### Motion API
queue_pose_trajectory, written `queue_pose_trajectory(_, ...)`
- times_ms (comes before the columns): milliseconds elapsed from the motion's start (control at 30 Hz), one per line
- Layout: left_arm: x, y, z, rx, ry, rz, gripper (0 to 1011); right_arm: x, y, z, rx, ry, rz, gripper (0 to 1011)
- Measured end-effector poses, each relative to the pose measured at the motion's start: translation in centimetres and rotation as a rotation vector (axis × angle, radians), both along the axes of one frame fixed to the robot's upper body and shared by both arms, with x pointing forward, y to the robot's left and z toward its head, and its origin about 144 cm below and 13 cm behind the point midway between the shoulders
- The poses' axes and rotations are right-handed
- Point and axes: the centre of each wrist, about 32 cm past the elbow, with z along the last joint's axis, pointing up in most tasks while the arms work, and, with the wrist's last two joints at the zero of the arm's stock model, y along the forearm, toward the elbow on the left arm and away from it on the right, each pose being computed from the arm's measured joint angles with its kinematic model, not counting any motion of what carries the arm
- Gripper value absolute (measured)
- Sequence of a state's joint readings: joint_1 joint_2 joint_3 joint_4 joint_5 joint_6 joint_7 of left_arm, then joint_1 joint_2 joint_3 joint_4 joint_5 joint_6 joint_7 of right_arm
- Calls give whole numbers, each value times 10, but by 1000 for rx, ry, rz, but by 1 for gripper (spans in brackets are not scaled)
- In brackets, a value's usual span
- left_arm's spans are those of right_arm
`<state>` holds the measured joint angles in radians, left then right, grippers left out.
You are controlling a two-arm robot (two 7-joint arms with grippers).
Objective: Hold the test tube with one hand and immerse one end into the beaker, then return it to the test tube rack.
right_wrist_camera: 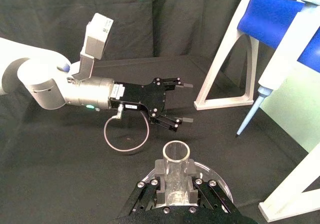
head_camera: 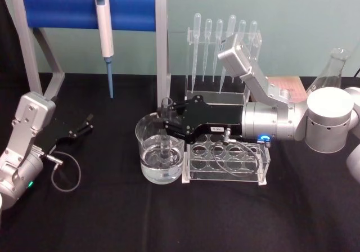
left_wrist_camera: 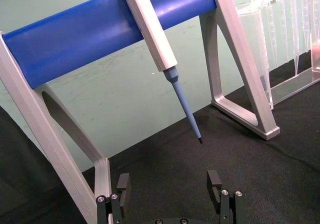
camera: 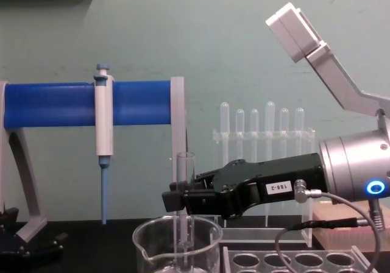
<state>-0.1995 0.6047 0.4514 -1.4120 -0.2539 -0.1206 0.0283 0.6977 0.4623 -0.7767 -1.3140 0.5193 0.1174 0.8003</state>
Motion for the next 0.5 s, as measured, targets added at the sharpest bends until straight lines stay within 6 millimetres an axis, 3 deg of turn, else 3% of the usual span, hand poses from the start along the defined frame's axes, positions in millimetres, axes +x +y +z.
queue_pose_trajectory(500,0,0,0,0,0,0,1000,0,0,0,0,1,0,238)
